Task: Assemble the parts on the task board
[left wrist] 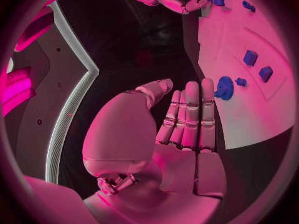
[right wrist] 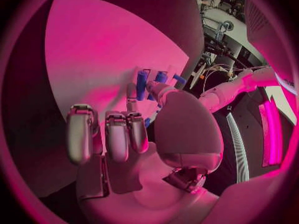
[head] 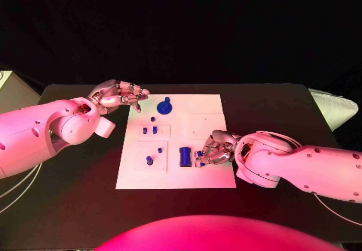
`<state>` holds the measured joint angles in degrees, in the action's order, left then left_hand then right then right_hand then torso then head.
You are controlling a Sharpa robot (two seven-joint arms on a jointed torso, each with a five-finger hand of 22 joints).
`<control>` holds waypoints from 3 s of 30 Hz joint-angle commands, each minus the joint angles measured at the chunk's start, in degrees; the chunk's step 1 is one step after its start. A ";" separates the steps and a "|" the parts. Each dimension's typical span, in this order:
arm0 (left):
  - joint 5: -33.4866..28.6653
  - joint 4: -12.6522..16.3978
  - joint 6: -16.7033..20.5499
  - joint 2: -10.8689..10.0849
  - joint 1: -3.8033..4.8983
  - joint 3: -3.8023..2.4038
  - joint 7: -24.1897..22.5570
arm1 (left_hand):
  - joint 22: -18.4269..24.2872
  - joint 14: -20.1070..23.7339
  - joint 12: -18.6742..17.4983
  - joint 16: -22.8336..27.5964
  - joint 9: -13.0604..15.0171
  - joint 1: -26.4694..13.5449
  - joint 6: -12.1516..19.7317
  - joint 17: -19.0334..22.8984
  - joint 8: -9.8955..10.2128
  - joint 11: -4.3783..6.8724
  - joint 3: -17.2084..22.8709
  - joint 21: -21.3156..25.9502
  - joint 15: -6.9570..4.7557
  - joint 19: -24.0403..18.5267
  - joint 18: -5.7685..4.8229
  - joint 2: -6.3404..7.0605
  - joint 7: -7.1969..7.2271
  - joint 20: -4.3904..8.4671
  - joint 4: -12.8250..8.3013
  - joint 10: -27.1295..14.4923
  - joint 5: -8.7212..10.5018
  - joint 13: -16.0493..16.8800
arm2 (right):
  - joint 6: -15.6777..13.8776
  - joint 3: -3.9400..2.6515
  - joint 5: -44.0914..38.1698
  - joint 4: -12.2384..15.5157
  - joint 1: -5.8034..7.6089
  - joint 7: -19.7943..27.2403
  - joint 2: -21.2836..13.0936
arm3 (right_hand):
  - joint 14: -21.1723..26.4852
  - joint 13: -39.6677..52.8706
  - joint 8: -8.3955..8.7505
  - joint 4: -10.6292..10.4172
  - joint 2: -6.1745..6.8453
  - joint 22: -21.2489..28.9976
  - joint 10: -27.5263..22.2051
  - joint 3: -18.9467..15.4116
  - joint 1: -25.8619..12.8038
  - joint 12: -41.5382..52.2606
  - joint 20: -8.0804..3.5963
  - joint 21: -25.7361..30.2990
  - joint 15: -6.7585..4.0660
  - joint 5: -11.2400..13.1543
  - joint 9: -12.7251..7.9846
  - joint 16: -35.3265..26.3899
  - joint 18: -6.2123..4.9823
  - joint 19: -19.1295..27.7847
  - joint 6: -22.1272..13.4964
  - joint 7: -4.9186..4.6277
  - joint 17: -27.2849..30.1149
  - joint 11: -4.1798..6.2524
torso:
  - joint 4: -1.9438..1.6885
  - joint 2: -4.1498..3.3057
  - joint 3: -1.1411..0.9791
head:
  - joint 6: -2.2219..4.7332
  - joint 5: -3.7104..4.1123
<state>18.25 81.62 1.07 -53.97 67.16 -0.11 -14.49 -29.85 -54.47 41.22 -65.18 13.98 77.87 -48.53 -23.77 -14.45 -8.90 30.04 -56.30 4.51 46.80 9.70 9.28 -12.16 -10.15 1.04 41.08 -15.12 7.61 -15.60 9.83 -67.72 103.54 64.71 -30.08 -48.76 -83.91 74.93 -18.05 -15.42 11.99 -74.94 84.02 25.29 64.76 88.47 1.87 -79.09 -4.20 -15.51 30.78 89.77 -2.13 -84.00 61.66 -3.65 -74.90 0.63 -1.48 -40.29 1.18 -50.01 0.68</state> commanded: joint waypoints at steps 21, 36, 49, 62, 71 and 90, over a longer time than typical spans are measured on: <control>0.08 -0.05 -0.84 0.17 0.03 -0.03 -0.23 | 0.20 0.42 0.36 -0.39 0.10 -0.28 0.44 -0.04 -0.46 -0.08 0.15 0.44 0.20 0.34 0.87 -0.32 -0.14 0.08 0.70 -0.60 -0.22 -0.15 | -0.43 0.01 0.13 0.23 -0.18 0.60 0.22 | -6.09 14.93 -0.34 -1.00 -0.89 -12.88 5.88 -0.52 -1.49 1.30 -0.24 -1.52 -0.22 -0.49 -0.28 0.23 0.50 -4.45 0.83 0.20 -15.10 0.20 | 0.02 0.01 0.01 | 0.01 -0.10; 0.11 -0.07 -0.78 0.15 0.03 -0.03 -0.22 | 0.28 0.55 0.34 -0.34 0.12 -0.32 0.44 -0.01 -0.54 -0.10 0.16 0.56 0.23 0.30 0.86 -0.30 -0.11 0.07 0.80 -0.76 -0.21 -0.21 | 0.57 0.01 0.75 0.43 -0.19 1.16 0.13 | -6.09 15.06 -0.86 -1.19 0.24 -12.91 5.98 -4.77 -7.16 1.52 -0.36 -1.71 -0.33 -4.88 -1.34 0.23 0.52 -4.47 1.05 0.36 -15.10 0.33 | 0.03 -0.01 -0.01 | 0.01 -0.10; 0.15 -0.09 -0.82 0.16 0.03 -0.03 -0.26 | 0.30 0.61 0.34 -0.32 0.12 -0.30 0.44 0.00 -0.57 -0.10 0.17 0.60 0.23 0.28 0.86 -0.28 -0.11 0.06 0.81 -0.81 -0.22 -0.23 | -0.44 0.01 -0.68 -0.23 -0.19 1.95 -0.79 | -6.09 14.99 -1.13 0.39 0.18 -12.85 5.93 -5.13 -3.78 1.40 -0.40 -1.51 -0.38 -2.09 -1.80 0.23 0.48 -4.41 0.80 0.40 -15.10 0.38 | 0.03 0.04 -0.02 | 0.01 -0.27; -3.56 -1.18 0.34 0.58 0.02 -0.02 -3.95 | 0.78 0.91 0.91 -0.39 0.18 -1.08 0.54 0.01 -0.90 -0.04 -0.39 1.32 0.32 0.16 0.83 0.04 -0.05 -0.10 1.67 -0.47 -0.03 -0.25 | -12.78 0.00 11.26 -6.39 1.10 27.94 -3.70 | -5.33 11.91 2.65 0.24 1.12 -10.29 3.40 -7.84 1.21 -3.95 0.94 9.03 1.42 -4.91 -4.63 -1.46 -1.21 -2.20 -5.18 -2.26 -12.24 -1.88 | 0.32 0.48 -0.15 | 0.20 -0.54; -7.70 -2.98 2.21 1.84 0.04 -0.03 -7.69 | 3.60 3.51 1.68 2.15 0.42 -1.33 0.70 1.16 -1.94 0.54 -1.96 5.81 0.17 -0.58 0.82 0.69 0.62 -0.33 3.65 2.00 1.92 -0.74 | -10.31 -0.23 36.77 -17.09 3.21 45.22 -1.04 | 2.29 -4.07 3.88 1.21 0.13 3.98 -10.93 -9.03 6.64 -29.83 2.41 51.82 2.58 -3.22 -5.95 -17.98 -7.17 8.30 -6.95 -3.54 7.51 -3.09 | 0.85 2.04 -0.05 | 2.89 -0.60; -13.77 -16.83 4.00 11.94 -0.48 -0.06 -13.42 | 23.00 6.37 -36.60 47.26 -0.94 1.33 -0.56 13.14 1.47 -1.49 -0.56 37.37 4.56 -3.02 0.70 1.24 0.71 -5.75 6.77 17.88 3.67 -4.00 | -0.77 -2.48 56.28 -43.23 3.63 58.10 11.66 | 25.04 -62.20 6.80 5.71 -0.30 48.04 -22.60 0.56 11.10 -80.13 10.68 75.50 10.38 6.12 -11.72 -75.04 -8.37 27.02 -10.76 -8.21 48.14 -9.20 | 1.51 4.09 -1.06 | 10.92 -1.86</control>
<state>6.86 65.25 4.58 -42.30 66.79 -0.14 -25.28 -7.23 -48.32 4.92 -18.45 13.11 78.78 -49.14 -10.74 -13.31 -10.15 29.80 -19.48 9.03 43.81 9.69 10.49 -11.34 -15.60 7.75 58.89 -11.49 3.59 -19.89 7.39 -15.03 60.79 68.41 24.05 -37.37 -58.84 13.37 -11.44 -9.91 11.82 -27.60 60.97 25.60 76.68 8.57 12.48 -3.63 5.74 -9.54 19.18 15.24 -9.74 -57.34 50.87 -11.58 -27.19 -8.48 0.10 -36.41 0.34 -40.00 -1.07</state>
